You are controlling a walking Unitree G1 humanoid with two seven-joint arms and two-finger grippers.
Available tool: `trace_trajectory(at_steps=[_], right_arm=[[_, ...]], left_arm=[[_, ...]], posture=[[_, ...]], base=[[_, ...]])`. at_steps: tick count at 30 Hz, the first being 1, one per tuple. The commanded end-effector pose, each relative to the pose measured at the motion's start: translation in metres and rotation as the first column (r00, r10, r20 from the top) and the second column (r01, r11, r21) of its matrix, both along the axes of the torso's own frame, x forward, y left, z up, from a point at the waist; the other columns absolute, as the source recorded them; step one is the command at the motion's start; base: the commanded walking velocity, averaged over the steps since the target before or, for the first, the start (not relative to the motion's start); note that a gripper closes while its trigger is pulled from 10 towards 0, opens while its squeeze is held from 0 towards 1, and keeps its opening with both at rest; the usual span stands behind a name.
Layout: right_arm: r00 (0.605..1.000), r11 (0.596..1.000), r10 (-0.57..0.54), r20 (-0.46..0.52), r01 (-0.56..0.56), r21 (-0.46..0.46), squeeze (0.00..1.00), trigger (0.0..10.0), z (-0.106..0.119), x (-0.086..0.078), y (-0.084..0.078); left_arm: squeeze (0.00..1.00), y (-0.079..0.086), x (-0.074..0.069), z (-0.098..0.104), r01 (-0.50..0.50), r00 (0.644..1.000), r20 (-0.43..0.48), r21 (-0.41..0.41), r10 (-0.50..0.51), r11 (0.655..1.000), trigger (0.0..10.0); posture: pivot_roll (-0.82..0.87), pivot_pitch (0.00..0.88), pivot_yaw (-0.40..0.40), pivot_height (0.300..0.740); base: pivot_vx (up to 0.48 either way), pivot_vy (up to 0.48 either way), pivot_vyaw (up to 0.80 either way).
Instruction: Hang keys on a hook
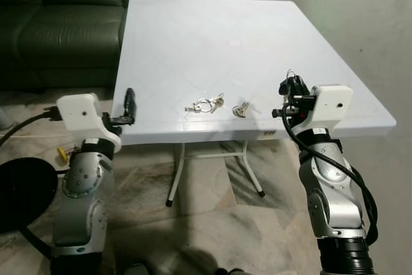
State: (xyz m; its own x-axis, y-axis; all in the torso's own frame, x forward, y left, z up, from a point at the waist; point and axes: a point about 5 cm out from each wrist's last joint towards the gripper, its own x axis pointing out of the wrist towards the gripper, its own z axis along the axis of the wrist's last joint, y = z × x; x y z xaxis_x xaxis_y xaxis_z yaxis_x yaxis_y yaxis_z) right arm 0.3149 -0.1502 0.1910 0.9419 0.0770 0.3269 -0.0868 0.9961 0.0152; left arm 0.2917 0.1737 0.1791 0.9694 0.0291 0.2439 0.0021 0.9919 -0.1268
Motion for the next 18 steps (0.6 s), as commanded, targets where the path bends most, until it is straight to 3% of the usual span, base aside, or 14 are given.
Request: trace_trajectory(at_steps=[1,4,13,18], right_arm=[[1.000,1.000,0.004,0.005,-0.004,0.001,0.00,10.0,-0.003,-0.001,0.000],[1.000,1.000,0.005,-0.001,-0.005,0.004,0.00,10.0,-0.007,-0.002,0.000],[0.999,1.000,-0.011,-0.036,0.011,0.017,0.00,10.0,-0.022,-0.003,0.000],[0.999,1.000,-0.023,-0.039,0.023,0.006,0.00,10.0,-0.024,-0.003,-0.005]], left_arm=[[0.00,-0.005,-0.001,-0.005,0.018,1.000,0.001,0.018,-0.018,1.000,10.0],[0.00,-0.008,-0.003,-0.006,0.029,0.999,0.018,0.022,-0.029,0.999,10.0],[0.00,-0.004,-0.003,-0.028,0.012,0.999,-0.047,-0.034,-0.014,0.999,10.0],[0.00,-0.007,0.000,-0.027,0.019,0.999,-0.030,-0.039,-0.020,0.999,10.0]], posture=[[0.02,0.026,-0.085,0.740],[0.02,0.012,-0.084,0.740],[0.02,0.000,-0.084,0.740],[0.01,0.000,-0.088,0.740]], base=[[0.000,0.000,0.00],[0.000,0.000,0.00],[0.000,0.000,0.00],[0.000,0.000,0.00]])
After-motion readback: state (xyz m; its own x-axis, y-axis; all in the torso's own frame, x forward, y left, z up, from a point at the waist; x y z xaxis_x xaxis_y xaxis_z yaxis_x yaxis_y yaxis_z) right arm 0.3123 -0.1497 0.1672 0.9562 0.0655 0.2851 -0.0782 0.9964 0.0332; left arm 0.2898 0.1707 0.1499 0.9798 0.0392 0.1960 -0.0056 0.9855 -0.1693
